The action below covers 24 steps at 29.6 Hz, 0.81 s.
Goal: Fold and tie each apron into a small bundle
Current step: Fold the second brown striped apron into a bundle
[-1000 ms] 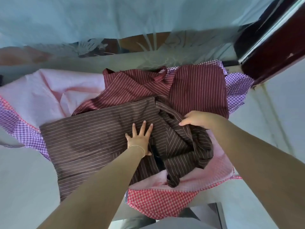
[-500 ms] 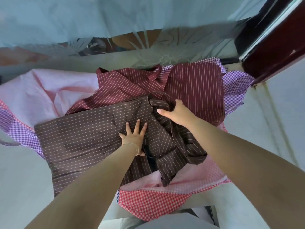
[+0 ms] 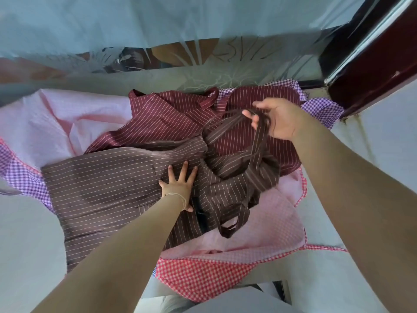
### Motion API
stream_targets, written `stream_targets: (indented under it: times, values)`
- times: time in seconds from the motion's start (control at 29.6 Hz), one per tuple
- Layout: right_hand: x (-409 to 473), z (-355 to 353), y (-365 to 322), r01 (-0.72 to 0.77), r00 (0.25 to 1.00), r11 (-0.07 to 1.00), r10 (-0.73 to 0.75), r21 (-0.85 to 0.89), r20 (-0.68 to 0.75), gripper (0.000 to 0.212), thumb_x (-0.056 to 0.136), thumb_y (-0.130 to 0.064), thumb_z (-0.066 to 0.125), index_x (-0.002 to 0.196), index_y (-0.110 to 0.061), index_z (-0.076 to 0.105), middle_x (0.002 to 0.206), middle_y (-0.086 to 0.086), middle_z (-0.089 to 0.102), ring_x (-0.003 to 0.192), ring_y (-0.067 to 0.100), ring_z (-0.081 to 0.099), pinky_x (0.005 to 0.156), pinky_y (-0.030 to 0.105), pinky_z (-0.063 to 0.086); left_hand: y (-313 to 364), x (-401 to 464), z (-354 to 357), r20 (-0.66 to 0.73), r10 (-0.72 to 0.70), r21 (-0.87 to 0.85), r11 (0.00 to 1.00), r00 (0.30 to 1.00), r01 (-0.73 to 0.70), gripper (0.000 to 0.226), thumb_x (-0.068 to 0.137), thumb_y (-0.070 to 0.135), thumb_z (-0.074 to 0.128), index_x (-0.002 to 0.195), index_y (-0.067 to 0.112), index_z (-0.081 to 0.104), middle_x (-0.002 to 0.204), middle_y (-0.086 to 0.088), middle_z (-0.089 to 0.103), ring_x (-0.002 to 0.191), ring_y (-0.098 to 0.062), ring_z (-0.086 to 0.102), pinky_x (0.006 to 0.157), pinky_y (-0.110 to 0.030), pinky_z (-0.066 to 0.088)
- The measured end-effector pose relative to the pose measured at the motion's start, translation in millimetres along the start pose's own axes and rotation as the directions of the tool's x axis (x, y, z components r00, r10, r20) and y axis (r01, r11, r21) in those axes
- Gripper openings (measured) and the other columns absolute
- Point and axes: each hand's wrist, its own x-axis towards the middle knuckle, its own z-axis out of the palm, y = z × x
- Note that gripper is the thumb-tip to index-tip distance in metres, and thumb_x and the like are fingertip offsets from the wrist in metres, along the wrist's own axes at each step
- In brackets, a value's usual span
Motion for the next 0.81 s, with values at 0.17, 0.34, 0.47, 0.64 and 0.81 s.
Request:
stream_targets:
  times: [0.17,0.34,0.47,0.64,0.81]
  values:
    - [-9.7,-3.9,1.1,0.086,0.992,0.941,-0.111,0.328,0.06,0.05,0.089,-0.03,0.06,0.128,-0.004,0.045,0.117,0.035,0.059,0.069,0.019,0.067,0.053,0.023,0.056,0.7,0.3,-1.6,0.034,-0.011,0.037,0.999,0.999,0.009,0.126,0.072,0.051,0.075,0.146,0.03,-0.024,0.148,-0.001,-0.042,0.138,-0.045,-0.025,0.11,-0.066,0.019]
    - [-17.7,-24.0,-5.4,0.119,0.98,0.945,-0.161,0.304,0.118,0.041,0.089,-0.038,0.057,0.115,-0.006,0.054,0.102,0.014,0.065,0.053,0.006,0.057,0.053,0.017,0.053,1.7,0.3,-1.8,0.032,-0.014,0.018,1.0,0.999,0.014,0.129,0.071,0.049,0.077,0.144,0.03,-0.027,0.149,-0.001,-0.041,0.138,-0.046,-0.025,0.109,-0.067,0.019]
    - [-32.4,-44.6,-34.0,0.137,0.984,0.986,-0.146,0.09,0.102,0.035,0.091,-0.026,0.056,0.124,-0.015,0.054,0.092,0.004,0.061,0.047,0.0,0.043,0.048,0.015,0.045,1.8,0.6,-0.6,0.011,0.001,-0.004,1.0,1.0,-0.001,0.132,0.07,0.048,0.079,0.142,0.032,-0.031,0.15,-0.001,-0.039,0.139,-0.046,-0.024,0.109,-0.068,0.018]
    - [-57.4,-27.6,-82.3,-0.101,0.994,0.259,-0.013,-0.96,-0.109,0.041,0.084,0.001,0.061,0.113,-0.027,0.065,0.089,0.003,0.063,0.063,0.012,0.056,0.056,0.025,0.049,2.2,0.0,-1.0,0.005,-0.003,-0.02,1.0,1.0,0.003,0.134,0.069,0.047,0.079,0.142,0.032,-0.032,0.15,0.0,-0.039,0.139,-0.046,-0.023,0.109,-0.068,0.017]
    - [-30.5,-12.7,-75.8,-0.029,0.605,0.086,-0.791,-0.996,-0.086,0.071,0.081,-0.027,0.071,0.143,-0.029,0.036,0.15,0.008,0.032,0.138,0.031,0.031,0.112,0.054,0.025,3.7,-0.7,-2.4,-0.005,-0.011,-0.008,1.0,1.0,0.011,0.135,0.069,0.048,0.08,0.142,0.032,-0.032,0.15,0.0,-0.039,0.139,-0.045,-0.022,0.109,-0.066,0.02]
